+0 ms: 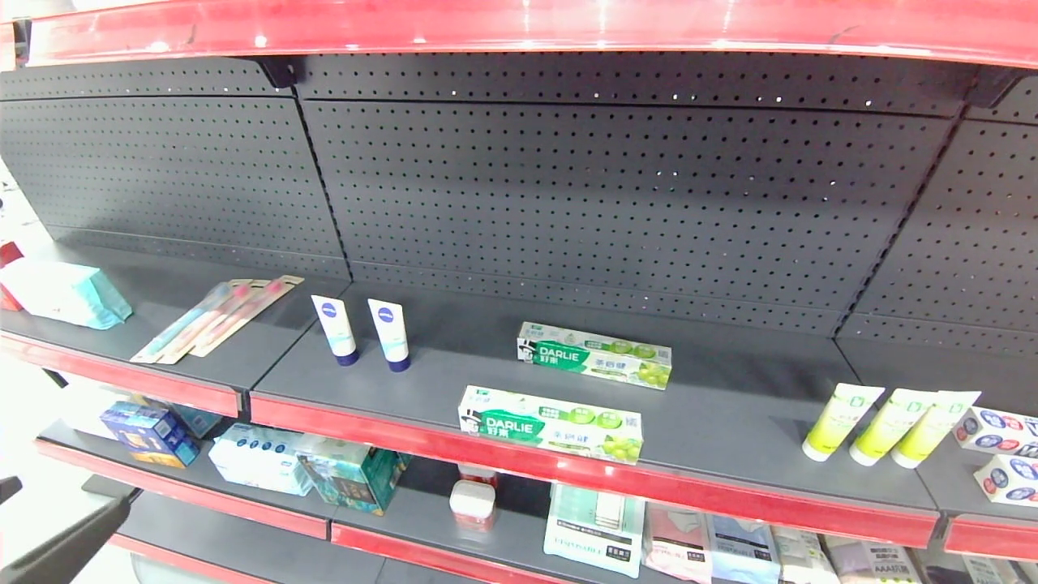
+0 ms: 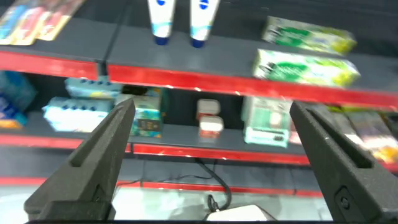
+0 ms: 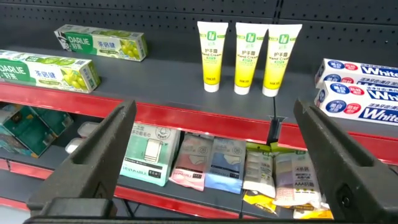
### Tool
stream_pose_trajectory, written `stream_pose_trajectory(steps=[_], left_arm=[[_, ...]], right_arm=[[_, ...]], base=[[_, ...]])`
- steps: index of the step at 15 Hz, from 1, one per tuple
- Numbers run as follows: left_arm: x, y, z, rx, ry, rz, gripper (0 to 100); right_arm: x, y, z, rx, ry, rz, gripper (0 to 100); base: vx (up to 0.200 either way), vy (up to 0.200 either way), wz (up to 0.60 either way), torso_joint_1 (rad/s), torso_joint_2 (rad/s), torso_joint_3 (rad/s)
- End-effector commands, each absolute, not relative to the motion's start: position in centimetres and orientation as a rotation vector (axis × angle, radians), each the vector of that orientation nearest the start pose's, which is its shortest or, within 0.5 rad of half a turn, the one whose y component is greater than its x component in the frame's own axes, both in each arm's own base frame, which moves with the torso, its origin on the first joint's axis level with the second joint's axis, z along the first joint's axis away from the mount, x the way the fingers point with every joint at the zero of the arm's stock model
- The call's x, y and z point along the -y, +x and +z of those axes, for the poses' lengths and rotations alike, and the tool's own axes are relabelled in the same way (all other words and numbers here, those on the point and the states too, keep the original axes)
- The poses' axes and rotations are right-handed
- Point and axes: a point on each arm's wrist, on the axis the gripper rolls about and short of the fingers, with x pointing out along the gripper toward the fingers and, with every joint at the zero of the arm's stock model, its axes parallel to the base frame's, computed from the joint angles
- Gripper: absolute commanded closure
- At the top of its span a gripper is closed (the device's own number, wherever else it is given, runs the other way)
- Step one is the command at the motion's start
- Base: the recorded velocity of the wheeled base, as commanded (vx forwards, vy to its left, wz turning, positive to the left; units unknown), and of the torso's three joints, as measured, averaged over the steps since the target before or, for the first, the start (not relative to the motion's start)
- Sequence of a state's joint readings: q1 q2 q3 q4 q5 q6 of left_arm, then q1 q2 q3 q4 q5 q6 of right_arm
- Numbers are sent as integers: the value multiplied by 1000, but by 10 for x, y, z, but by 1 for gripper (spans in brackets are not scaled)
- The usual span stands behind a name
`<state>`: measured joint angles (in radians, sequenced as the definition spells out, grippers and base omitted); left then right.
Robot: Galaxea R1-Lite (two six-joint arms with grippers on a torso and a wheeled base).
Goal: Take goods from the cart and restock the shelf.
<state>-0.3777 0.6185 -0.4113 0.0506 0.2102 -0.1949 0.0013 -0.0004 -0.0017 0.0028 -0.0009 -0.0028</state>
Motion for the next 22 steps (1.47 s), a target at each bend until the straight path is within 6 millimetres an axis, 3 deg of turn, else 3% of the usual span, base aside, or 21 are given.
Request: stream_pose_trajectory(steps=[1, 14, 20, 22], left_arm=[[19, 87, 182, -384, -101, -13, 0], [22, 96, 173, -448, -77, -13, 0], [22, 96, 173, -452, -79, -21, 0], [22, 96, 171, -460, -77, -22, 0]], right_arm=[[0, -23, 76, -3, -3, 0, 0], [0, -23, 76, -3, -5, 2, 0], [0, -23, 76, -3, -5, 2, 0], [0, -23, 76, -3, -3, 2, 0]], base=[[0, 0, 0, 0, 0, 0], [0, 0, -46, 0, 0, 1], [0, 0, -600, 2, 3, 2], [0, 0, 0, 0, 0, 0]])
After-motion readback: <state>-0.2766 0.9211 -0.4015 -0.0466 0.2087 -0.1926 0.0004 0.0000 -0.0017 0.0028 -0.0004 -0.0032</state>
